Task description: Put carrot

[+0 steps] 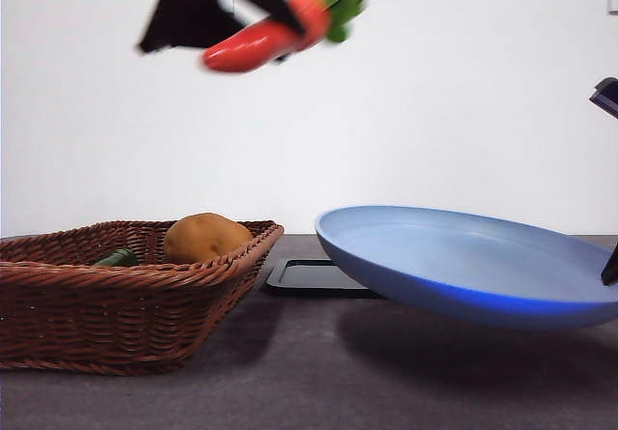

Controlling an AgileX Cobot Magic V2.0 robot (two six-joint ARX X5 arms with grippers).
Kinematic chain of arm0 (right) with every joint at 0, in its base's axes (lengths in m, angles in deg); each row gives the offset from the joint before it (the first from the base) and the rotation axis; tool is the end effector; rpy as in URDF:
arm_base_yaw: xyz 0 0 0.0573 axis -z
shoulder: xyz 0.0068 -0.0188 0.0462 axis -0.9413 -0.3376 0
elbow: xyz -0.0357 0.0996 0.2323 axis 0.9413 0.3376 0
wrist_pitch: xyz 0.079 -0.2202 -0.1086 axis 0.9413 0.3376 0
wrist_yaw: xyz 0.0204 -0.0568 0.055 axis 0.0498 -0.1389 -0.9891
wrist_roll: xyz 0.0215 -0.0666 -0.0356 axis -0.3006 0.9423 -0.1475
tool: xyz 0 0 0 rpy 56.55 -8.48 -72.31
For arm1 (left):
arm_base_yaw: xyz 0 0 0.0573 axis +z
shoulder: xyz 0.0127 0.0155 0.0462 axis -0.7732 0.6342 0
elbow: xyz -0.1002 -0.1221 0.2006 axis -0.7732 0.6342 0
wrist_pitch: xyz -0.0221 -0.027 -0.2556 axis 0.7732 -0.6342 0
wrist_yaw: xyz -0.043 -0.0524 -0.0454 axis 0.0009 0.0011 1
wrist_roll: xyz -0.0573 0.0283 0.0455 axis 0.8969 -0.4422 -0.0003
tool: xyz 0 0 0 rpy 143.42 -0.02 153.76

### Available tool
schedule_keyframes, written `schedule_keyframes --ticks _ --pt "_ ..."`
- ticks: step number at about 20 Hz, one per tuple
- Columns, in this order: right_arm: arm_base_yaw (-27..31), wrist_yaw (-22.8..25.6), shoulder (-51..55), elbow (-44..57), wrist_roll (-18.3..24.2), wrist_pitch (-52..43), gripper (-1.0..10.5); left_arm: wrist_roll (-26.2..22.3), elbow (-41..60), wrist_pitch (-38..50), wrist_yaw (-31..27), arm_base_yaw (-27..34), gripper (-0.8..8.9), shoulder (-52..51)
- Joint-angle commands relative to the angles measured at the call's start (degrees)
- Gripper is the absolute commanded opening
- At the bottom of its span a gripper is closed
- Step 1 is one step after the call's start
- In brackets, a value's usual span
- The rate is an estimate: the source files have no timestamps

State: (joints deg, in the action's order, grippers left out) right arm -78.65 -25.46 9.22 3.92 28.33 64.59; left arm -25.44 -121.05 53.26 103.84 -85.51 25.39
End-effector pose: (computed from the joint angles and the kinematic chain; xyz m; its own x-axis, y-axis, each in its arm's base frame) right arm 0.1953 0.0546 0.1313 0.5157 0.4781 -0.7110 0.0211 0.8225 0.5683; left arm 0.2524 -0.2112 0.2784 0.3666 -0.8080 -0.4613 0.7294 0.5574 -0.3966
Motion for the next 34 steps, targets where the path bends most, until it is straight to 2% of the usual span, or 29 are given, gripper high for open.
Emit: schedule_keyframes --ticks 1,5,7,12,15,19,22,25,27,34 --pt "-1.5 -0.4 -0.3 -0.7 -0.8 -0.6 0.0 0.8 -0.6 3.7 -1.6 -6.2 1.35 2.4" --pt "-4.6 -0.4 -0.3 -0.7 -0.9 -0.5 0.0 0.3 -0.6 3.2 -7.5 -13.7 1.35 8.4" --pt "-5.7 -0.4 -0.3 -0.7 -1.2 -0.5 0.0 0.3 -0.6 3.0 -7.5 -15.3 1.35 12.5" --pt "-6.4 -0.4 -0.3 -0.7 -1.1 2.0 0.0 0.3 -0.6 -0.1 -7.3 -16.2 1.46 20.1" --pt "-6.4 -0.4 -0.3 -0.7 -0.7 2.5 0.0 0.3 -0.6 -1.0 -7.4 -16.3 2.22 20.6" --pt "-6.4 -0.2 -0.3 -0.7 -0.7 4.2 0.0 1.2 -0.7 1.0 -7.3 -16.4 2.22 19.8" --pt "-6.4 1.1 -0.6 -2.2 0.3 8.3 0.0 1.2 -0.7 -0.6 -7.4 -15.6 2.21 14.8" --pt "-6.3 7.2 -3.3 -7.8 4.0 14.1 0.0 1.1 -0.7 -3.7 -7.5 -13.8 2.21 6.5" --pt "-6.3 9.1 -7.3 -12.8 6.1 14.5 0.0 1.0 -0.7 -6.1 -7.9 -12.3 2.21 0.0" --pt "-5.0 10.0 -31.1 -36.3 11.5 14.0 0.0 1.0 -0.7 -14.1 -13.9 -9.0 2.21 -20.5"
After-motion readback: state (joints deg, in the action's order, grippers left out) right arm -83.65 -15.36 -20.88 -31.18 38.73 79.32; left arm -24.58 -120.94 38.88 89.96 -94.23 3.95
